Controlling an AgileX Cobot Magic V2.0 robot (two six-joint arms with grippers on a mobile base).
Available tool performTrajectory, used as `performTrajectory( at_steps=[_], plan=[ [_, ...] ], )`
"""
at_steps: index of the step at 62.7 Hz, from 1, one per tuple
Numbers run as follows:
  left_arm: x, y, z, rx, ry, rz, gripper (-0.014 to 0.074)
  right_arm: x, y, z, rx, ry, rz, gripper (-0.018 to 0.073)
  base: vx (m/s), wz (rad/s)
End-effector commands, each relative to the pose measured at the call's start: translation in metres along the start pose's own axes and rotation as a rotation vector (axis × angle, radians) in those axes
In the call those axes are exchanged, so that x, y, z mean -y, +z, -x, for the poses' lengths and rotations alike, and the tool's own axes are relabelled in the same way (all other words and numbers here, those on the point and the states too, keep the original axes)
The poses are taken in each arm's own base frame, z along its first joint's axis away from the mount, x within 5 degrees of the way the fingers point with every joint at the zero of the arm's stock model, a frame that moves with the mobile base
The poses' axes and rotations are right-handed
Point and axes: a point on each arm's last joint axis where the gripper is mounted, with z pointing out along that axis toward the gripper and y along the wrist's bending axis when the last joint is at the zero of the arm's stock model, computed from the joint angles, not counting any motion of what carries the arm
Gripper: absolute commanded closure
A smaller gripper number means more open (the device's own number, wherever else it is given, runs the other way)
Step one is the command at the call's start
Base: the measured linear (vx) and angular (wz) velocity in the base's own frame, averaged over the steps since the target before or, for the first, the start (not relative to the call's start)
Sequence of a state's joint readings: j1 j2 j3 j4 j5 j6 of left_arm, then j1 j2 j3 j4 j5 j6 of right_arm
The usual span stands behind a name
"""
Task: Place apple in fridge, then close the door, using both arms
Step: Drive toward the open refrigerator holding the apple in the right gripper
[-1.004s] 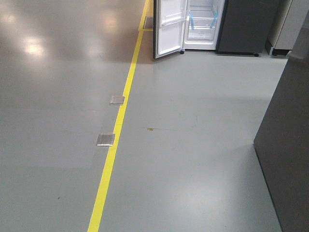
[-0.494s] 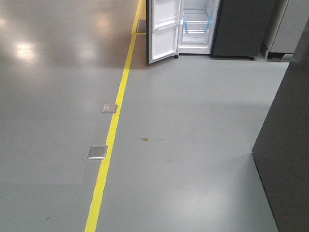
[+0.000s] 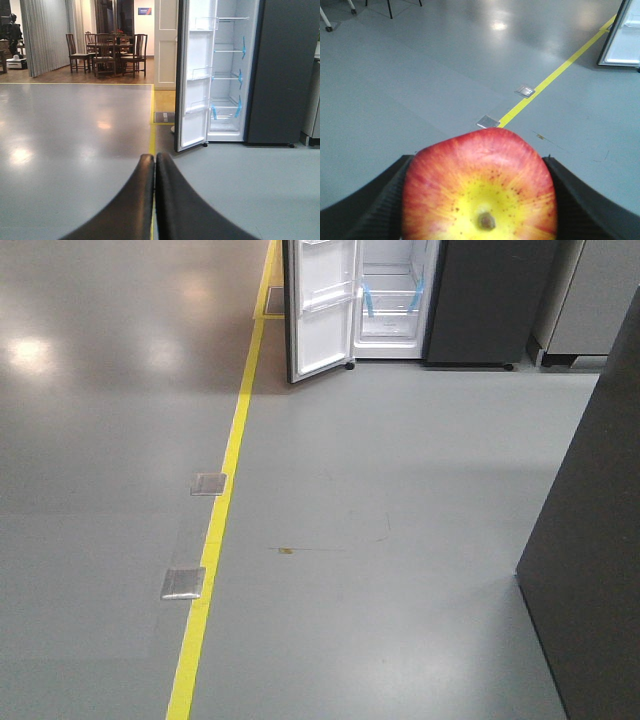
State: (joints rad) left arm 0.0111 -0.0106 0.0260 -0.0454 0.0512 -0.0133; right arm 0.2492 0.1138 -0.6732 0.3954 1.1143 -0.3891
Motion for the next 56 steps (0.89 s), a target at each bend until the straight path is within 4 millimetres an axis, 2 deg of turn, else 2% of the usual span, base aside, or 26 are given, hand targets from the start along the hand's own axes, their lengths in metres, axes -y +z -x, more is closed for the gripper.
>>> performTrajectory(
  at_steps=[1,56],
  plan=[
    [-0.0003,-0.0007,0.0005,0.069,-0.006,0.0,0.0603,0.0013,-0.0033,0.0137,0.086,0.0,-0.013,0.0204,0.21,-0.07],
    [-0.0003,-0.0007,0.0005,0.069,-0.006,0.0,0.0603,0.0013,-0.0033,0.0137,0.086,0.0,-0.013,0.0204,0.21,-0.02]
  ],
)
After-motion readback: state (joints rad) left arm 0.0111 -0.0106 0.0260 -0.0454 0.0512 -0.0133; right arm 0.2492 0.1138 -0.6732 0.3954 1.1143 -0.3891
